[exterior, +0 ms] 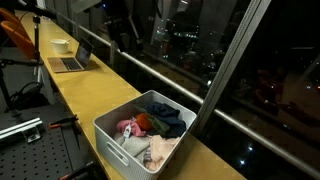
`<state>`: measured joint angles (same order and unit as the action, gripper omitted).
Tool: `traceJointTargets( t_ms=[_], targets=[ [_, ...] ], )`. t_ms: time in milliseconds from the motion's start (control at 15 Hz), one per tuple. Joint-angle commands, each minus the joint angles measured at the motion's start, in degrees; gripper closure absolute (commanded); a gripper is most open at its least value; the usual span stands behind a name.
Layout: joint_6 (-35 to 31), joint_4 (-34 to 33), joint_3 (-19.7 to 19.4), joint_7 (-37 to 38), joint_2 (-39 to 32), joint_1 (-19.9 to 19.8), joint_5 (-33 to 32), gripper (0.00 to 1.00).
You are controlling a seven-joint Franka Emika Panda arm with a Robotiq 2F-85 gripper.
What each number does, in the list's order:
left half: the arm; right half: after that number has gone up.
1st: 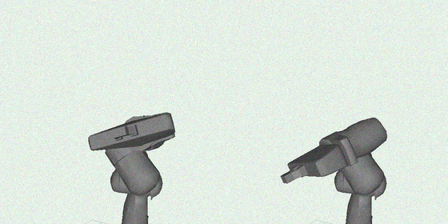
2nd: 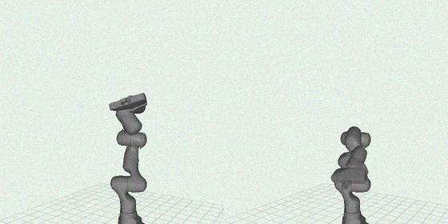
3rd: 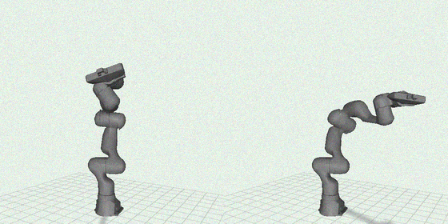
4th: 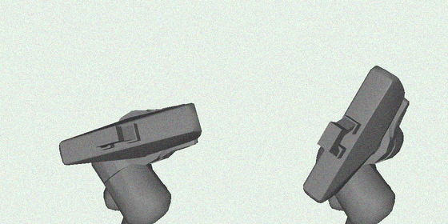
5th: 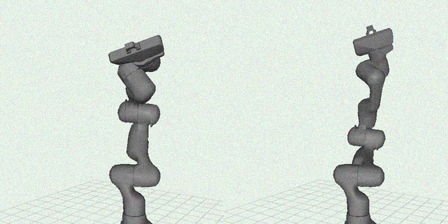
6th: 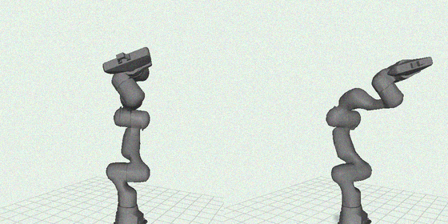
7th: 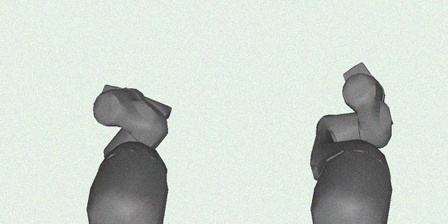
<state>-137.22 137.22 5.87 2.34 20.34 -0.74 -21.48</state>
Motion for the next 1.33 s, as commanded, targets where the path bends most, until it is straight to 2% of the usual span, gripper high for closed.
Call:
traceJointTargets(
  t_ms=[0,333,733,1267],
  targets=[
    [-5.76,-3.01,-2.81,-2.73,-5.99,-1.87,-0.94,0.00],
    [-10.72,-8.35,-5.47,-6.81,-15.91,-2.80,-0.40,0.00],
    [-7.29,-22.41,-5.94,-11.99,-30.69,-1.30,-1.45,0.00],
    [-7.85,-31.15,-5.77,-21.73,-46.16,-3.70,4.17,0.00]
  ],
)
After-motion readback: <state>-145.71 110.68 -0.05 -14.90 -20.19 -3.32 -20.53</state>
